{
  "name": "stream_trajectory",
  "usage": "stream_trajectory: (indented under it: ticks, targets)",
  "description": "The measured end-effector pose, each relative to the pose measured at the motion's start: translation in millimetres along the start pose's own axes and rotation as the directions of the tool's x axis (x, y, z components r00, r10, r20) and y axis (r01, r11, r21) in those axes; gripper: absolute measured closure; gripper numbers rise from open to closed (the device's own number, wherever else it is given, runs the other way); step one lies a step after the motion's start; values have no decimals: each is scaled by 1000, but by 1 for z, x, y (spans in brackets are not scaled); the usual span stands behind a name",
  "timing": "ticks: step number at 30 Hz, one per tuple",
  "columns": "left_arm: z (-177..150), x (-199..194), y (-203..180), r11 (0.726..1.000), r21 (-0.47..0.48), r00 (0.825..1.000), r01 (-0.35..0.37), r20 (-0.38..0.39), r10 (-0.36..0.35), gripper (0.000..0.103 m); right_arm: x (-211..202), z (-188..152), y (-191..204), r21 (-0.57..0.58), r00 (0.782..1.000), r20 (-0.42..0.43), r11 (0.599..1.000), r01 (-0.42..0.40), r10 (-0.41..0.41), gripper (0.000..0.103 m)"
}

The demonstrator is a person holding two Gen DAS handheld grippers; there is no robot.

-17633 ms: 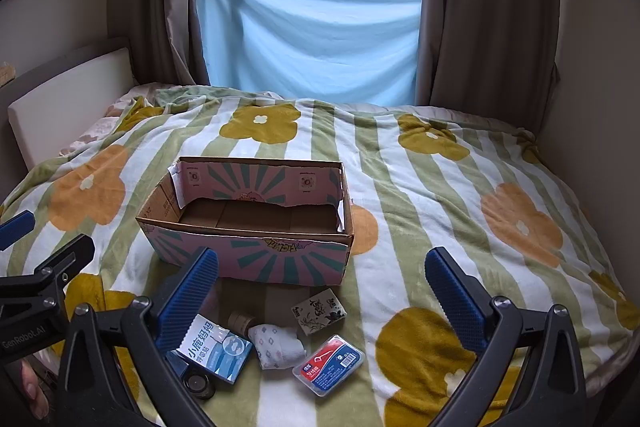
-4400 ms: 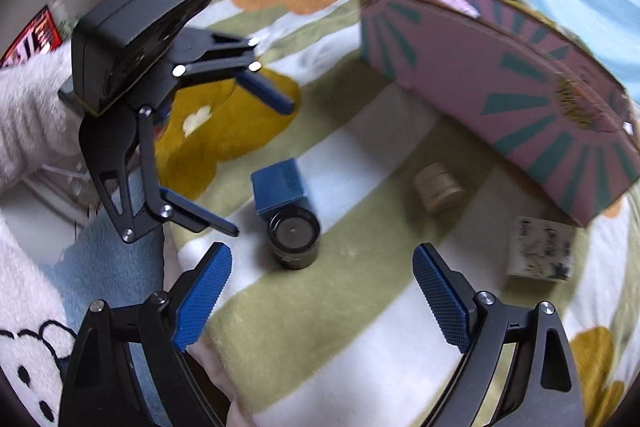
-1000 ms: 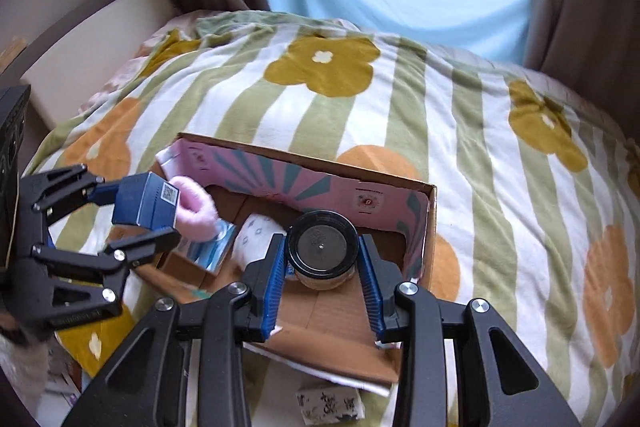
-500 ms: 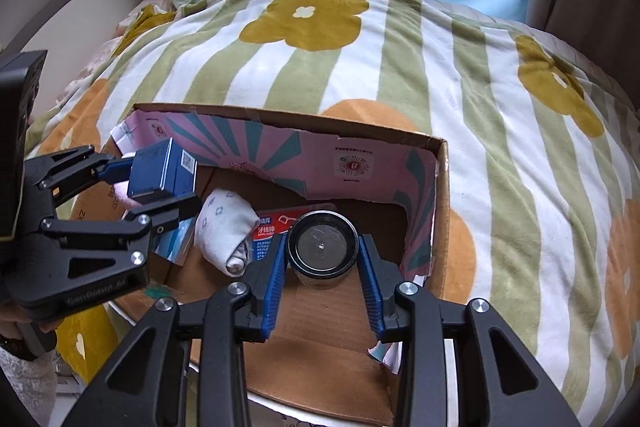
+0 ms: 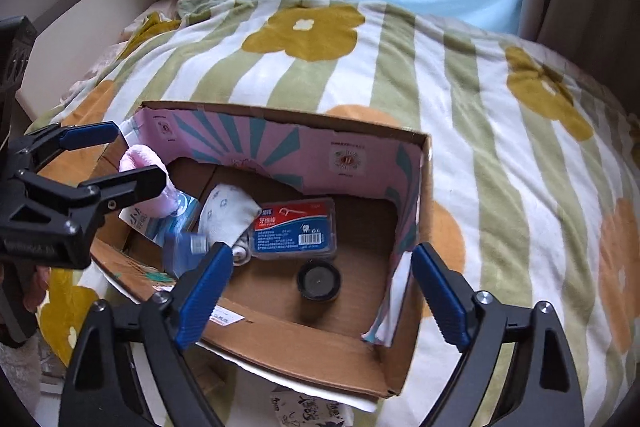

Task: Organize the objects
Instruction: 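Carry the cube and jar into the box and release them, then withdraw both tools from the box and move toward the beige jar and tissue pack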

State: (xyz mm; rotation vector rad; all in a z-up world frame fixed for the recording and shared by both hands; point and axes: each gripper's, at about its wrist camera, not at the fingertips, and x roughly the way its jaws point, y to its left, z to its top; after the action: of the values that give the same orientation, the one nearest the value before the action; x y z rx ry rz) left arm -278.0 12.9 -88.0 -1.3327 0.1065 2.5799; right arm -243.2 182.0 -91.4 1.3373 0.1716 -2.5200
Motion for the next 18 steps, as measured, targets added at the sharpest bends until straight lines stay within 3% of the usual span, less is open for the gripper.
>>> stream_trajectory:
  ticks: [10,18]
  targets:
    - [3,-44,-8,999,29,999,-34,42,32,0,-27,5,9,8,997,73,1000,7,-8,1]
    - [1,-104,-11,999,26,994,-29,110,26,0,-76,5,7,60,990,139,998,-6,-2,1]
